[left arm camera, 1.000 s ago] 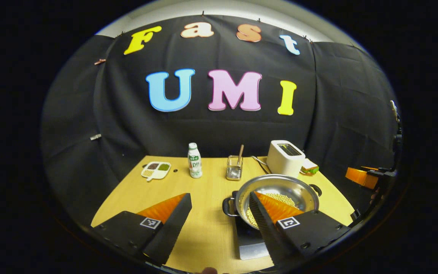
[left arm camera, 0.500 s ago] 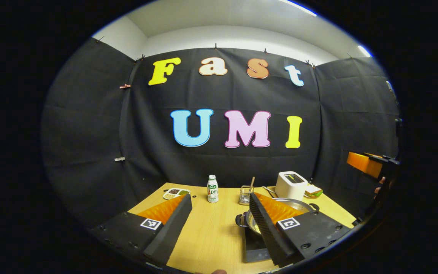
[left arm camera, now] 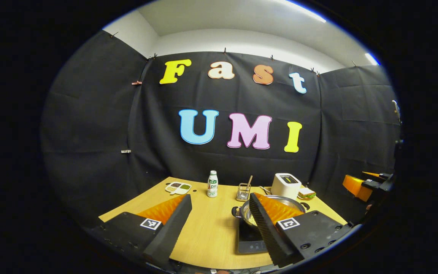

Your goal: First push the handle of the pot to place it horizontally, then grasp the pot with both hands and set it on the induction cooktop.

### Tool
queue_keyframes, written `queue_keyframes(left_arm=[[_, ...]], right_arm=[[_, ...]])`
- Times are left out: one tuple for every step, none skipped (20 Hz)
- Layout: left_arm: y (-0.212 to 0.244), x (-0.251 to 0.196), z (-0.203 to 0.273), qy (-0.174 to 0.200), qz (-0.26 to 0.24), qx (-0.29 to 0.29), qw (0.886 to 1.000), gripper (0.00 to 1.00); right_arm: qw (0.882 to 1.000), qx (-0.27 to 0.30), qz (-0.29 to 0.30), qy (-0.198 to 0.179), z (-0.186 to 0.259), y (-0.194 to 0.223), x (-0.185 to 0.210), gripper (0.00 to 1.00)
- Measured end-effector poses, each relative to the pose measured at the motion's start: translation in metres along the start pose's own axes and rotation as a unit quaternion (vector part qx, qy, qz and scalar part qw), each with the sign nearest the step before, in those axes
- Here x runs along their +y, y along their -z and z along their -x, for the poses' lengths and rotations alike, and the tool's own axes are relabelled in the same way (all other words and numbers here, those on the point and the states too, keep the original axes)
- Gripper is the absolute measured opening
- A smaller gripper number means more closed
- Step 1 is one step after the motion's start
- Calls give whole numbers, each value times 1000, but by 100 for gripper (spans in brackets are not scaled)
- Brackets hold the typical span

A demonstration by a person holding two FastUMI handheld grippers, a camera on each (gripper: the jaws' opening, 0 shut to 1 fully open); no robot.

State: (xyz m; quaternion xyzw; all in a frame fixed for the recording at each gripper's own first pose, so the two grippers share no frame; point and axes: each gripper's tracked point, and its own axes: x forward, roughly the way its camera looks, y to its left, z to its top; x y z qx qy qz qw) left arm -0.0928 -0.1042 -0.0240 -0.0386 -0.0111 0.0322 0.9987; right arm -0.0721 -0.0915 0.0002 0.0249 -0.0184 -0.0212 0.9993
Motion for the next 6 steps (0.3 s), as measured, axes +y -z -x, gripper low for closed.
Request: queue_keyframes(left_arm=[[4, 0, 2, -2, -2, 5, 1000, 95], [4, 2, 5, -3, -2, 9, 1000, 95], [4, 4, 6, -4, -2, 12, 1000, 96], [3, 7, 9, -7, -3, 13, 1000, 95], [5, 12, 10, -12, -3, 16, 1000, 95], [6, 17, 12, -17, -1, 20, 1000, 95]], right_arm=[[1000, 1, -4, -4, 0, -1, 4, 98], [1000, 3, -8, -8, 0, -1, 9, 98], [1000, 4, -11, -11, -1, -1, 13, 98], [1000, 2, -12, -13, -2, -3, 17, 98], [1000, 2, -10, -14, -2, -3, 20, 98], [1000, 5, -8, -19, -2, -1, 24, 98]])
